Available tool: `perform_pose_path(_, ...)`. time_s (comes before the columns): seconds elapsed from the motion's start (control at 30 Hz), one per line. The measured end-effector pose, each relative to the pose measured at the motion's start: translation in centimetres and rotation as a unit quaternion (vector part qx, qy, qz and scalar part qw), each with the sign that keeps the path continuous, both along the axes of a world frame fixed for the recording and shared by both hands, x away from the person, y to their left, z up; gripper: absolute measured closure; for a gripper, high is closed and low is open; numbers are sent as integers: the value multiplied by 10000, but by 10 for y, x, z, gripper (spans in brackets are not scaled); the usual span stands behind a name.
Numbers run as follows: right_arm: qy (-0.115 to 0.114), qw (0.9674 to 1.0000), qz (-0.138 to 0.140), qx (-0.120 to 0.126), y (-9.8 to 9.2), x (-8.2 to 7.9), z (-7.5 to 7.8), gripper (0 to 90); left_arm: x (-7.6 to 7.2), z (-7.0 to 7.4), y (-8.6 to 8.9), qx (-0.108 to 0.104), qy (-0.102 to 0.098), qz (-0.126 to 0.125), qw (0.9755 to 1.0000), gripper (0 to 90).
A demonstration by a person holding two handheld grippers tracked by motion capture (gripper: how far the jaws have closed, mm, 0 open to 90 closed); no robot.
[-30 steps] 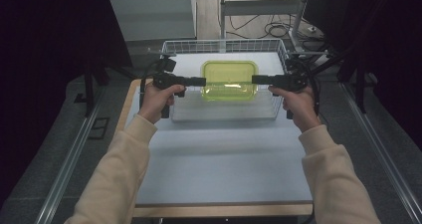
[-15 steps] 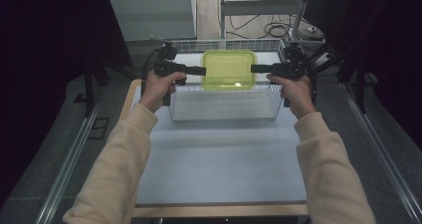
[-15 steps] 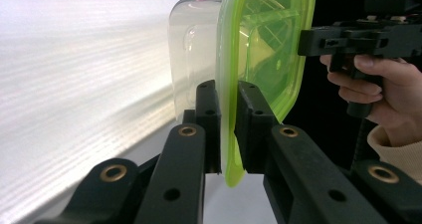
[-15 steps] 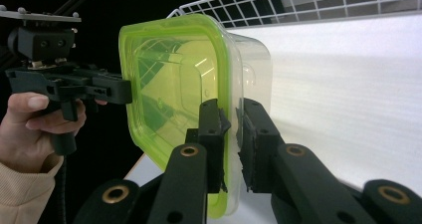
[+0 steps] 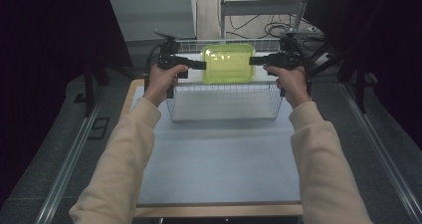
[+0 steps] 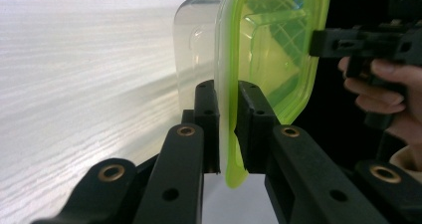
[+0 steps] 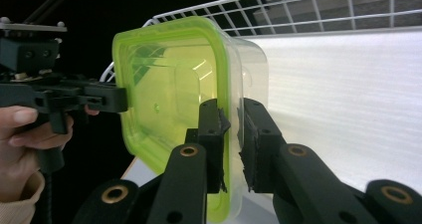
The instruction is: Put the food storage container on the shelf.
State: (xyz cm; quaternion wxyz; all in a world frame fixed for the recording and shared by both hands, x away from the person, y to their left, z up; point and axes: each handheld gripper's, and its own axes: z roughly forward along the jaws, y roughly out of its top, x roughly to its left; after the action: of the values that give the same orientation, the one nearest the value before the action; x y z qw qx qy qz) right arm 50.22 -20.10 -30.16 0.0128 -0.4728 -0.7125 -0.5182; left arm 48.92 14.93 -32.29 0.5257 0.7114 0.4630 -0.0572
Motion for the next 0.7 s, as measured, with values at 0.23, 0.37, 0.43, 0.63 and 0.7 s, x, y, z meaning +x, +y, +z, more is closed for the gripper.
perform_pose_path(0.23,64,9998,-185,23,2,9,-4,794,9,0,-2,-72,78,141,9998,800)
perform_pose_path(0.37,6,9995,-320,56,4,15,-9,758,17,-1,-6,-94,133,384,9991,770)
perform_pose_path(0.43,11,9994,-338,-42,5,15,-10,746,18,-2,-8,-48,115,397,9991,761)
perform_pose_path(0.63,-89,9988,-457,-166,9,18,-16,686,21,-7,-12,55,59,480,9988,688)
perform_pose_path(0.7,-91,9986,-466,-215,9,18,-16,674,22,-8,-13,128,46,459,9989,674)
